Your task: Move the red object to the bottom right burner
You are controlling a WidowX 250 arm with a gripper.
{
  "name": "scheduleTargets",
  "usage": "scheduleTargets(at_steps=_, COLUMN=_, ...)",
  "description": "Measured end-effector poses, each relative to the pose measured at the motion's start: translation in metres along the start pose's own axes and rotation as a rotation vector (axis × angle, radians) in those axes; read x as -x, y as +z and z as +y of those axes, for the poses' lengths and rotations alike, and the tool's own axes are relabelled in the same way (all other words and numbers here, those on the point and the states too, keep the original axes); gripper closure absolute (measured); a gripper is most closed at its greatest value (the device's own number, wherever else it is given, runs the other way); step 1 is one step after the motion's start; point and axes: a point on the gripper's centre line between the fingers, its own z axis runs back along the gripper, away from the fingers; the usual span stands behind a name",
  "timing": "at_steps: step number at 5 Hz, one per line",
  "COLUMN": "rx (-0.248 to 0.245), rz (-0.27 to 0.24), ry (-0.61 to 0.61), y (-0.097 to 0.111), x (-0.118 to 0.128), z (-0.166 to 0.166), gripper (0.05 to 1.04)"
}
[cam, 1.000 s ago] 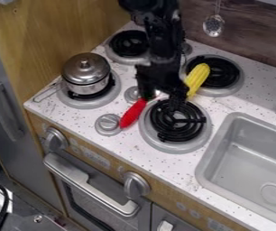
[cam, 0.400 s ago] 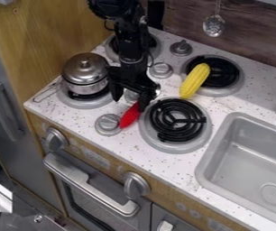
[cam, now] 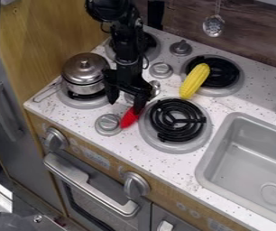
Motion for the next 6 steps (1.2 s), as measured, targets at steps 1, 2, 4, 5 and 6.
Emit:
scheduleTargets(at_steps=1, rx=0.026, rz=0.042, ry=0.002, y=-0.005, x=0.008, z=-0.011, gripper=0.089)
scheduleTargets(at_steps=2, rx=0.031, rz=0.058, ry=-0.007, y=-0.006, x=0.018, z=-0.021, gripper=0.136)
scheduleTargets(at_steps=4, rx=0.018, rz=0.075, ry=-0.029, y=-0.005, x=0.023, z=-0.034, gripper=0.723)
scheduleTargets(at_steps=5, rx=0.011, rz=0.084, ry=-0.046, y=-0.003, x=0.023, z=-0.036, gripper=0.853)
scheduleTargets(at_steps=6, rx=0.020, rz=0.063, ry=-0.066, y=0.006, x=0.024, z=-0.051, gripper=0.922)
